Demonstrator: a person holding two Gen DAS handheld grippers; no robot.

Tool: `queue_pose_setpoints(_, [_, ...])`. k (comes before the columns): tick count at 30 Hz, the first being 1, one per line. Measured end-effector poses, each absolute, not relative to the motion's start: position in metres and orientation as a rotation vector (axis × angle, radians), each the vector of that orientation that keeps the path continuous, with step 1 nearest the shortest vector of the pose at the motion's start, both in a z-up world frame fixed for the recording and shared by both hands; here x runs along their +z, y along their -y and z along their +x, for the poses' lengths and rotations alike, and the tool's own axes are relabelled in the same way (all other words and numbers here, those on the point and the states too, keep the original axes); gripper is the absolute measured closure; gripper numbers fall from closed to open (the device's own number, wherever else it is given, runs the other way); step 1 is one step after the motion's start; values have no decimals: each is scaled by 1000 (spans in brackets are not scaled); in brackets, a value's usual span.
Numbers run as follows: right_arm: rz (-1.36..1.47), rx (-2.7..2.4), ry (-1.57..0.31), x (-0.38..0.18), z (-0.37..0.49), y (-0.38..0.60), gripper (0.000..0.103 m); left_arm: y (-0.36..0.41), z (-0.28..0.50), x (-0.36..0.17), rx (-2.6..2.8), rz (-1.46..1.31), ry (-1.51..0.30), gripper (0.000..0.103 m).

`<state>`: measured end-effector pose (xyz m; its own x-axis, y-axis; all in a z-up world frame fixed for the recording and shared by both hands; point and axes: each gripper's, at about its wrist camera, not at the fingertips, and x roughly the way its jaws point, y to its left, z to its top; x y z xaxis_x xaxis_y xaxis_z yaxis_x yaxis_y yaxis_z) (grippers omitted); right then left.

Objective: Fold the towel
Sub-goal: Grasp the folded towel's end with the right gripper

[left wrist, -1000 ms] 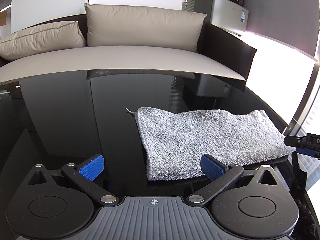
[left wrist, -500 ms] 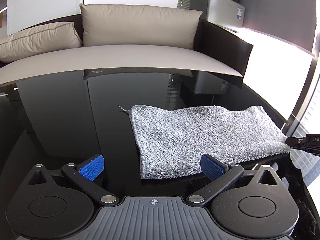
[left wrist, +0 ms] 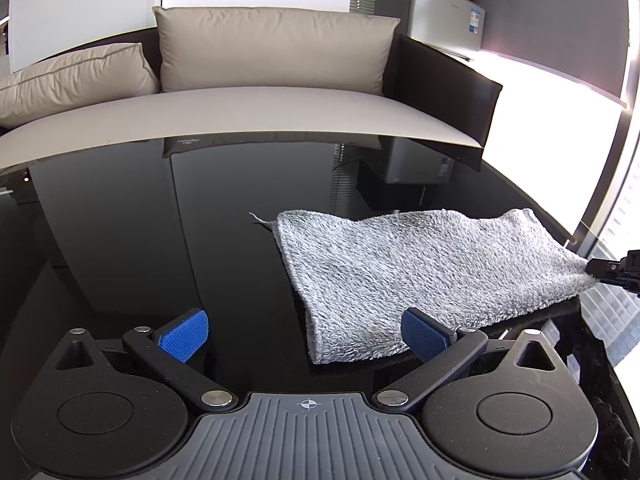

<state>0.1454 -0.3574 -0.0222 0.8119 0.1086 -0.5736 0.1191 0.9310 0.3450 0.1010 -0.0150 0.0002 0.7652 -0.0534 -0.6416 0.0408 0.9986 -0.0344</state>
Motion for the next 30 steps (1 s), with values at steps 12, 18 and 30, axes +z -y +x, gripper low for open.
queue_pose_setpoints(12, [416, -38, -644, -26, 145, 357, 94, 12, 104, -1, -49, -10, -707, 1])
queue_pose_setpoints(18, [350, -65, -658, -23, 141, 344, 81, 13, 103, -1, -55, -8, -707, 1])
queue_pose_setpoints(30, [401, -46, -676, -27, 141, 343, 91, 16, 101, -4, -59, 4, -712, 1])
